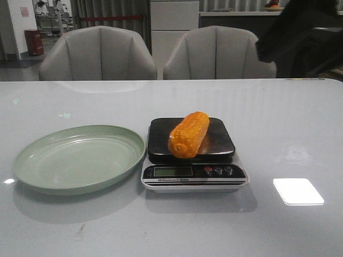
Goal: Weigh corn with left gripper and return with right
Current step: 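Lower the right gripper over the corn on the scale and grasp it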
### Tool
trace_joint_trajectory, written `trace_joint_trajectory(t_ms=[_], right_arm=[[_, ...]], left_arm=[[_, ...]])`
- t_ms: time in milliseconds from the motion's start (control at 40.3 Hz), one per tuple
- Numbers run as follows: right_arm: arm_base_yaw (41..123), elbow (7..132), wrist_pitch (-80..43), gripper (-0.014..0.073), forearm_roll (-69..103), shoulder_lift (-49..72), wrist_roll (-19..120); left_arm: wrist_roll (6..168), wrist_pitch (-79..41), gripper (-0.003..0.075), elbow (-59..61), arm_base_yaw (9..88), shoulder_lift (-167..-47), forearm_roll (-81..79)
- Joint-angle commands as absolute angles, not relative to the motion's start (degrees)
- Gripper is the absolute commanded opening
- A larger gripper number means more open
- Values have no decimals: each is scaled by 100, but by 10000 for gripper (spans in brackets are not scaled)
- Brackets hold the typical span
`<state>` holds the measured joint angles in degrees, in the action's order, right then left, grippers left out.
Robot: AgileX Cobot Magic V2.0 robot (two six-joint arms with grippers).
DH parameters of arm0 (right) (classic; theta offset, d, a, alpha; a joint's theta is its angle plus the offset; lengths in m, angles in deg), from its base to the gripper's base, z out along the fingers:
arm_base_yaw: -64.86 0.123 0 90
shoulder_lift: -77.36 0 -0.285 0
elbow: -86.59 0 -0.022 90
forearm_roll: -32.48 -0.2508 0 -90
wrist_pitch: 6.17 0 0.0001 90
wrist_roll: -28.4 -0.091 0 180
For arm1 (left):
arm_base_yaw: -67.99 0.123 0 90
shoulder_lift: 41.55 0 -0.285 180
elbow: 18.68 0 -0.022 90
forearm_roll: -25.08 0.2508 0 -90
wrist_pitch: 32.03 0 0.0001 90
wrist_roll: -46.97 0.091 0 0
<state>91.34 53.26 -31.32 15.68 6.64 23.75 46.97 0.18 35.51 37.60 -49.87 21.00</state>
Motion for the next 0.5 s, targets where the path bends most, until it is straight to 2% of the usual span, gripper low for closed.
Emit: trace_joint_trajectory(t_ms=[0,199,472], right_arm=[[9191,6036,-3138,430,1498,100,2092],[9328,7197,-3793,414,1509,-1127,1743],[9345,8786,-4937,454,1792,-2374,748]], left_arm=[[4697,-435,130,3408,3775,-5060,2070],[4697,-435,131,3408,3775,-5060,2070],[4697,-380,131,3408,3775,-5060,2070]])
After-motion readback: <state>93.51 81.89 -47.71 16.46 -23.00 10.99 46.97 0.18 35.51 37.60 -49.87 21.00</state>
